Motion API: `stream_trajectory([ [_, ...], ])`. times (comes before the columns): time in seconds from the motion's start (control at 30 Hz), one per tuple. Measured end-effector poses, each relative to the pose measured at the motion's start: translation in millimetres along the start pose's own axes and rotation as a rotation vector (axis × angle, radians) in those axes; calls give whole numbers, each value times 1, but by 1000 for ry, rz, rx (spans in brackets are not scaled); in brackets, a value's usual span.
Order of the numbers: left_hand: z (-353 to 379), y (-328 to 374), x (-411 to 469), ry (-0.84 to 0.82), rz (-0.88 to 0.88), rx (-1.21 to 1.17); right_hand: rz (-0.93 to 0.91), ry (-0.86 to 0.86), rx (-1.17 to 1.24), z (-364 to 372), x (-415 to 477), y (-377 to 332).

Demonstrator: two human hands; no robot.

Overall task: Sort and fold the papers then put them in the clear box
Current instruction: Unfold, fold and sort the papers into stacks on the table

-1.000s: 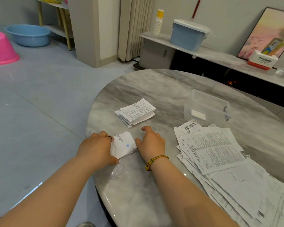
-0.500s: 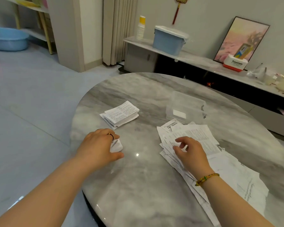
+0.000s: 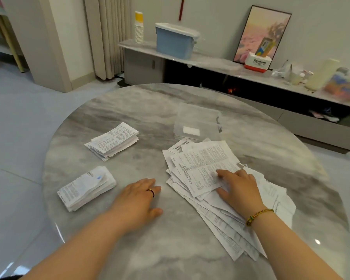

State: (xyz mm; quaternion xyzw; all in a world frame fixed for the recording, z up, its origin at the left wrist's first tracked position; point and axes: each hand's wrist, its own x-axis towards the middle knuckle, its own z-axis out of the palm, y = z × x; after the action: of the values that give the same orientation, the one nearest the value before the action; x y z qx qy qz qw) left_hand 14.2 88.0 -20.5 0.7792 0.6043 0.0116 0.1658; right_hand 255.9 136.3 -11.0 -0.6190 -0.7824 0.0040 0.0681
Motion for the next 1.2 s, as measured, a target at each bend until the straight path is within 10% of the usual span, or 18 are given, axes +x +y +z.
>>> stream_trajectory([
  [0.5, -8, 5, 14, 189, -41, -151, -81, 394, 59, -13, 2, -9],
  [0.87, -18, 26, 17, 94, -319, -1196, 164, 291, 1018, -44, -35, -9],
  [1.2, -41, 25, 3, 91, -188, -1253, 297, 71, 1283, -50, -35, -22],
])
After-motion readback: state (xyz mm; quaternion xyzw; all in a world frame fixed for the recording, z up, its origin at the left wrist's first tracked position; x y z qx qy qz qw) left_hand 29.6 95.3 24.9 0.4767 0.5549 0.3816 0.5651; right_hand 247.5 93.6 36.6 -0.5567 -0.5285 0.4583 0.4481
